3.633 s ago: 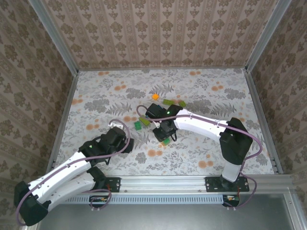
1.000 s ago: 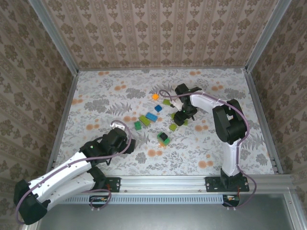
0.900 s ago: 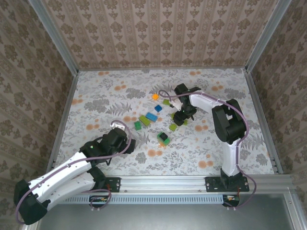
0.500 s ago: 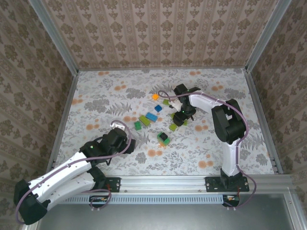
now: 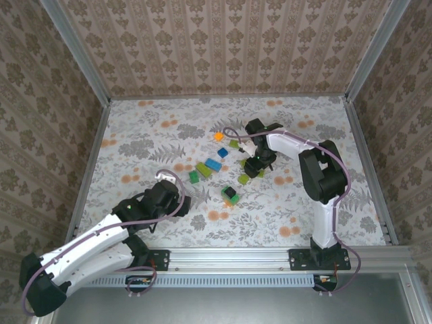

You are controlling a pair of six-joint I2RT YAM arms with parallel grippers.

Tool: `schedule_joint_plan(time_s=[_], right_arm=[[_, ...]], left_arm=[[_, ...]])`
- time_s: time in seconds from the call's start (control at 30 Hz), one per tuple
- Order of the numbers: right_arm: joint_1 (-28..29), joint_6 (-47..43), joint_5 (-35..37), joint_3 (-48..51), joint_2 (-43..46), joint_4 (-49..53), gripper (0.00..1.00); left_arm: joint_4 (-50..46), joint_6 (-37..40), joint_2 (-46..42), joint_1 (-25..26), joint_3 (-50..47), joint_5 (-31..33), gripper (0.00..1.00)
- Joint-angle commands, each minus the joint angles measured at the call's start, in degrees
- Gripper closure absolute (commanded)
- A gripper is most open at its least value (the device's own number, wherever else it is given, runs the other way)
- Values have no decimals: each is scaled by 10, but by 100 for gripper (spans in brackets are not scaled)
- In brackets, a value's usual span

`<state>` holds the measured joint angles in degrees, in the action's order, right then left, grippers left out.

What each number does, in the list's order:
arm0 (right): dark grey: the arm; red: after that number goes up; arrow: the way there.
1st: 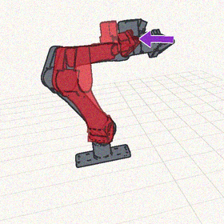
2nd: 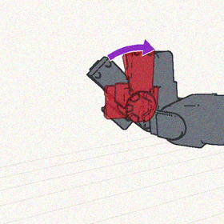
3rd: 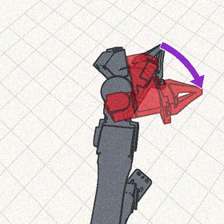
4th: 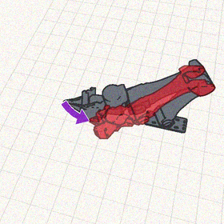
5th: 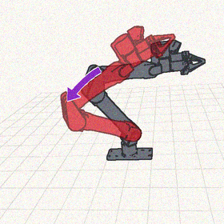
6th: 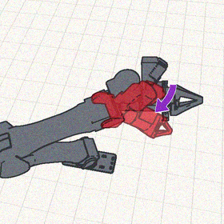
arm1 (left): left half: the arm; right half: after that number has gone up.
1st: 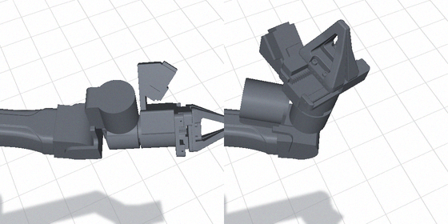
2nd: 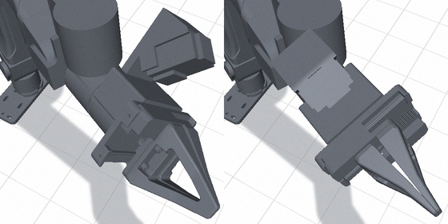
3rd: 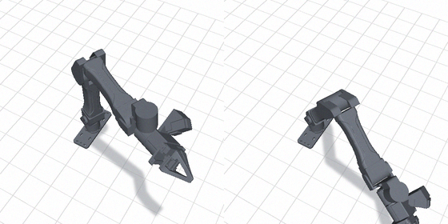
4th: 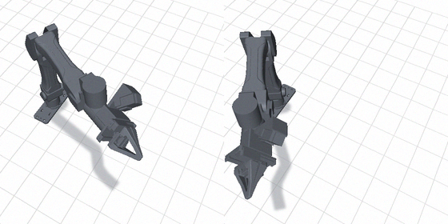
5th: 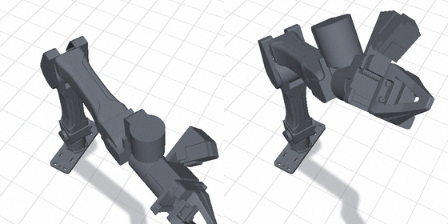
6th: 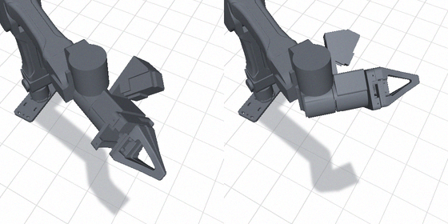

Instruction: Assemble a carrot with lego

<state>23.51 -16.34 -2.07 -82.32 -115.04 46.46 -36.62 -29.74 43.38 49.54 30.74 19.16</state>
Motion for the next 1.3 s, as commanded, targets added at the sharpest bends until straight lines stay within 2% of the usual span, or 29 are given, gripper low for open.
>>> schedule_joint_plan(time_s=[0.0, 0.37, 1.0, 1.27], right_arm=[[-3, 3, -24, 8, 43, 8, 33], [-6, -3, -46, 4, 36, 15, 33], [-3, -7, -27, -10, -12, 30, 30], [2, -7, -14, -15, -30, 37, 34]], left_arm=[[3, 11, -7, 5, -2, 6, 0], [2, 10, -6, 5, -2, 7, 0], [3, 10, -1, 5, -2, 6, 0], [3, 10, -2, 4, -1, 7, 0]])
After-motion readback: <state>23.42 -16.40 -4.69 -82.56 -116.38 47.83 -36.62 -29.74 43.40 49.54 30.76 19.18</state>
